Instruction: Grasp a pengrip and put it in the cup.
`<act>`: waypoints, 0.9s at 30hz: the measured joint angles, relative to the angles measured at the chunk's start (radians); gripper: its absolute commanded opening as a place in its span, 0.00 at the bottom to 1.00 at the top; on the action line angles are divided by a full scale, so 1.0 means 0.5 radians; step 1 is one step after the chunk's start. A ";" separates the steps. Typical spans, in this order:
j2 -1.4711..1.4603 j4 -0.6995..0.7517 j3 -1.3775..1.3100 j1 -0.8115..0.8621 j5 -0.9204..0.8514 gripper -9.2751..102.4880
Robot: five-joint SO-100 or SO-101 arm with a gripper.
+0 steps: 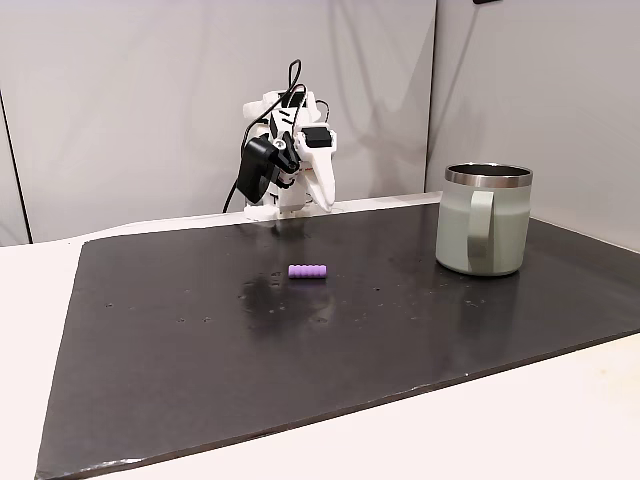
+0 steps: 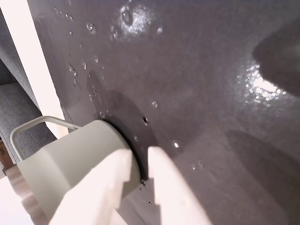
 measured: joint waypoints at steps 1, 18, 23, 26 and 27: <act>0.000 0.000 0.000 0.000 0.000 0.08; 0.000 0.049 -0.015 0.114 0.000 0.08; -0.071 0.104 -0.273 0.135 -0.006 0.08; -0.331 0.114 -0.534 0.120 0.003 0.08; -0.436 0.114 -0.620 0.129 0.012 0.08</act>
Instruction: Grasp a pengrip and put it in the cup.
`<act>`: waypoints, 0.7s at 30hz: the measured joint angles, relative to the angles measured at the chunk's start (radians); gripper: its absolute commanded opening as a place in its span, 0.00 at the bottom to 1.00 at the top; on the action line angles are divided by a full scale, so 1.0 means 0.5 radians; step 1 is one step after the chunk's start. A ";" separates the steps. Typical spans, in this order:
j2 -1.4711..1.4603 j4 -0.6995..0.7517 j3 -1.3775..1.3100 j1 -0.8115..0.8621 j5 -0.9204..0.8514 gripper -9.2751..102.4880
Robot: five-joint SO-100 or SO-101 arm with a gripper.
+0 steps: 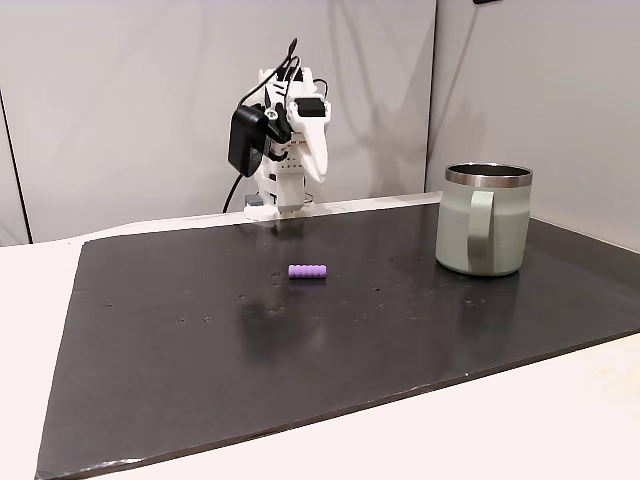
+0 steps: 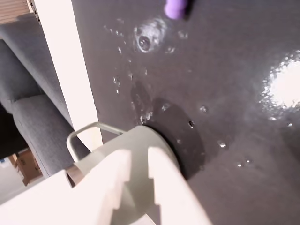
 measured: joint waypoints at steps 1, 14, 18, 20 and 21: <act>-0.107 0.000 -0.083 0.015 0.012 0.08; -1.408 0.334 -1.270 0.138 0.423 0.08; -1.700 0.454 -1.571 0.175 0.497 0.08; -1.856 0.525 -1.703 0.196 0.534 0.08; -1.933 0.555 -1.758 0.212 0.552 0.08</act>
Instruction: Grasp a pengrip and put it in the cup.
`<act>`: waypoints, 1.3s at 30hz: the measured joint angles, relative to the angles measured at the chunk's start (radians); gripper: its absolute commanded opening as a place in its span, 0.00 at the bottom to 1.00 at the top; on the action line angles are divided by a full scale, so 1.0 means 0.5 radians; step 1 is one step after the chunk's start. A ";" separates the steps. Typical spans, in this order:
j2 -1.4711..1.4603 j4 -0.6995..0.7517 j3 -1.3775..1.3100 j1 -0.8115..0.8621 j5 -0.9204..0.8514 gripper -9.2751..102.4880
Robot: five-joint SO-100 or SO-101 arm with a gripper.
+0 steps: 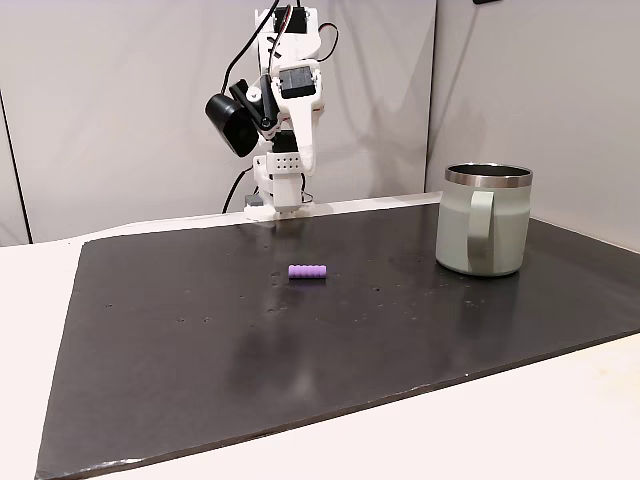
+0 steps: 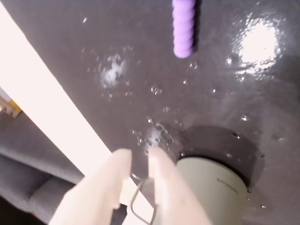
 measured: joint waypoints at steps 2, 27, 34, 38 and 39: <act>-0.147 0.071 -0.117 0.028 0.018 0.08; -1.193 0.313 -0.721 0.031 0.104 0.32; -1.368 0.224 -0.724 0.028 0.104 0.32; -1.457 0.169 -0.727 0.028 0.104 0.31; -1.479 0.166 -0.727 0.028 0.104 0.30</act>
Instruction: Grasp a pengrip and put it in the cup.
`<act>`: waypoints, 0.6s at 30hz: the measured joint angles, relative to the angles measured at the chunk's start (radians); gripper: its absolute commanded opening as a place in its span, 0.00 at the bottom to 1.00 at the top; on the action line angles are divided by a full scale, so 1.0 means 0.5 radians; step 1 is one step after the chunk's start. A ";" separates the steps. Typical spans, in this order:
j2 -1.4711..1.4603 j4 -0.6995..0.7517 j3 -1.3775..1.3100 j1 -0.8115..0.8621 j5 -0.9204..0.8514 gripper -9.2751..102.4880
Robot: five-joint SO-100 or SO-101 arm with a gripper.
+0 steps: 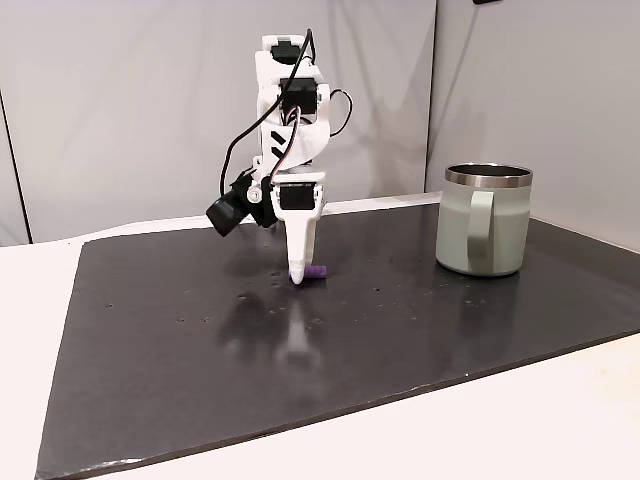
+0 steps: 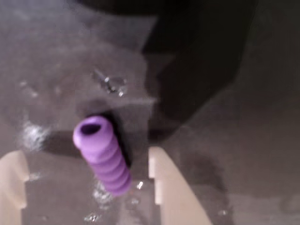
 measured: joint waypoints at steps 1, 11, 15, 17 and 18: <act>-0.018 -0.003 0.000 0.000 0.000 0.28; -0.064 -0.025 -0.040 0.003 0.028 0.09; -0.067 -0.025 -0.040 0.003 0.028 0.08; -0.064 -0.021 -0.040 0.003 0.028 0.08; -0.046 -0.012 -0.040 0.003 0.031 0.08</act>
